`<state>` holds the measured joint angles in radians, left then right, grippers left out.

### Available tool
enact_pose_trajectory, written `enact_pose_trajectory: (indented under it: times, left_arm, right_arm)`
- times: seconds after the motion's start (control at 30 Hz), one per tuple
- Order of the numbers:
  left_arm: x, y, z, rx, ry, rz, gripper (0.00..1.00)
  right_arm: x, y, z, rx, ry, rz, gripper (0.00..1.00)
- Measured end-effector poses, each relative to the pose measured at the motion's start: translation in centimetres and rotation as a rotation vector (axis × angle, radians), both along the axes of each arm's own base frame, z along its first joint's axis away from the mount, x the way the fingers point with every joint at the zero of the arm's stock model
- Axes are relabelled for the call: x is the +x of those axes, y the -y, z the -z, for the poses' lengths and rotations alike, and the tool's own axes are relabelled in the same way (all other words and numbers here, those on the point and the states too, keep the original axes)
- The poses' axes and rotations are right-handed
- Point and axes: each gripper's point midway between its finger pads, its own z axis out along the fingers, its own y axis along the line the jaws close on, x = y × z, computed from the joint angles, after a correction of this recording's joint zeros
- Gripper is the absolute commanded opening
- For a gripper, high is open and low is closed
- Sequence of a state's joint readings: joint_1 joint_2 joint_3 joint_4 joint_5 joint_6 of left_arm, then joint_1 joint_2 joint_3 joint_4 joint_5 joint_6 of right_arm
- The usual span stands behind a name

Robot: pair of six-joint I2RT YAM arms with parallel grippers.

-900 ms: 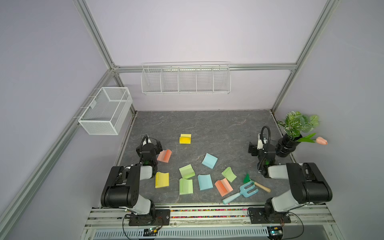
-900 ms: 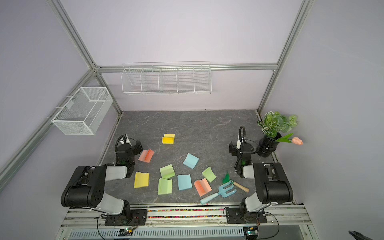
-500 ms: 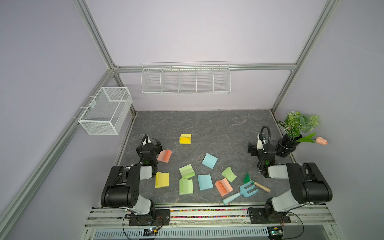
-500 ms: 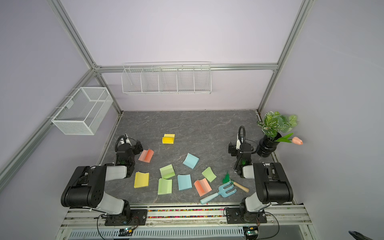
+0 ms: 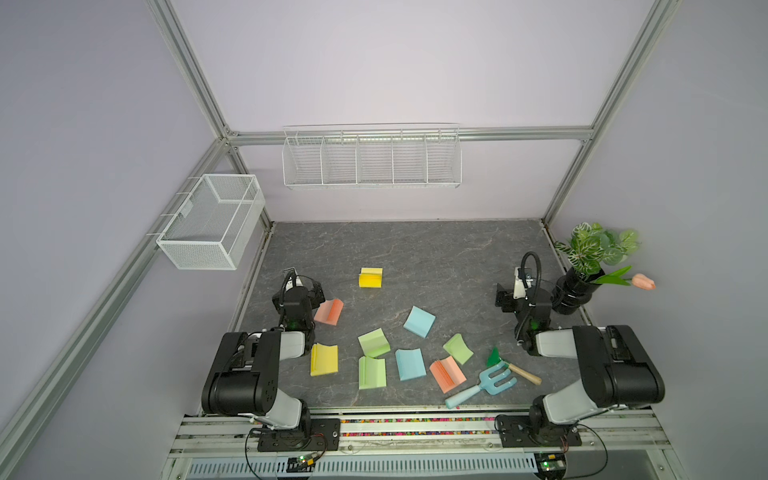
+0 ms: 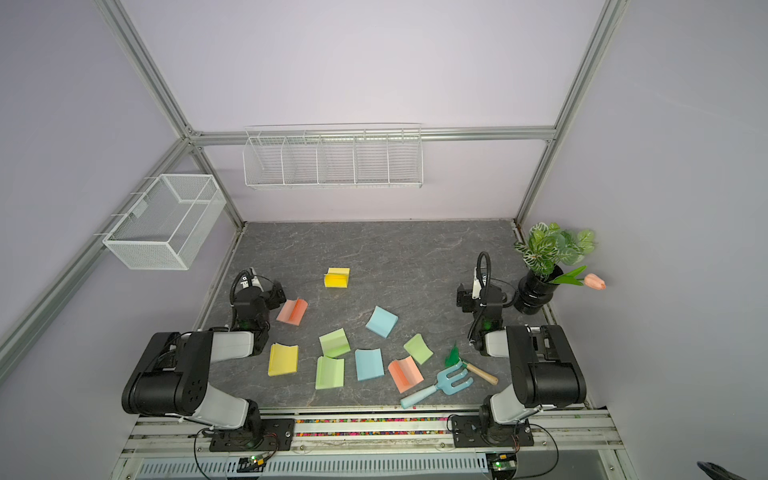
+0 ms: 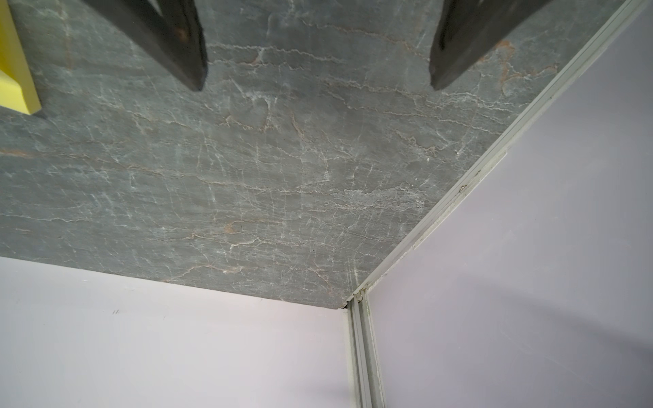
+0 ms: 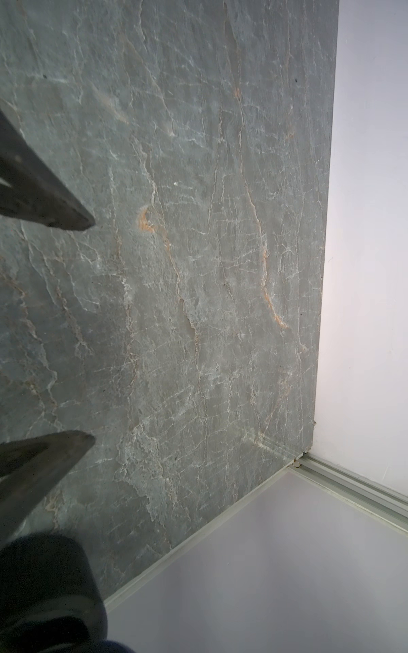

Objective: Tear off pages from different memo pads
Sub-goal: Adjust the memo pad at the center of the board.

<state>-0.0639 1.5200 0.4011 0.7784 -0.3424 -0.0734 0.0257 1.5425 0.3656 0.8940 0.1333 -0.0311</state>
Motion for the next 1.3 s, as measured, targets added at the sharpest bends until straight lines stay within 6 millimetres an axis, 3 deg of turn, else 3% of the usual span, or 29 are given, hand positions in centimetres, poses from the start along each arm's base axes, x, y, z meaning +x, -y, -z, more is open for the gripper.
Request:
enact_pose_trajectory:
  times: [0.53,0.67,0.77,0.83,0.97,1.07,1.17,1.3]
  left_arm:
    - [0.1,0.3,-0.1,-0.014,0.0,0.037,0.99]
    - [-0.6,0.5,-2.8,-0.019,0.05,0.051,0.99]
    - [-1.7,0.0,-6.7,-0.05,0.136,0.012,0.99]
    - [-2.3,-0.6,-8.5,-0.083,0.172,-0.029,0.99]
    - [-3.2,-1.5,-9.7,-0.171,0.174,-0.11,0.99]
    - [-3.8,-1.9,-10.0,-0.271,0.147,-0.174,1.0]
    - [-4.3,-1.4,-9.9,-0.37,0.142,-0.183,1.0]
    - [-4.4,0.6,-7.5,-0.518,0.093,-0.122,1.0]
  right_arm:
    - [0.0,0.7,0.1,0.003,-0.003,0.02,0.89]
    - [-0.1,0.5,-0.2,-0.014,0.002,0.033,0.89]
    - [-0.4,0.6,-1.3,-0.045,0.004,0.079,0.89]
    - [-0.7,0.9,-3.2,-0.068,0.014,0.132,0.89]
    - [-1.6,2.8,-9.7,0.006,0.109,0.301,0.89]
    - [-3.4,4.8,-13.0,0.159,0.177,0.437,0.89]
    - [-4.6,5.8,-12.5,0.248,0.154,0.477,0.89]
    - [-4.8,4.0,-10.0,0.302,0.014,0.405,0.89]
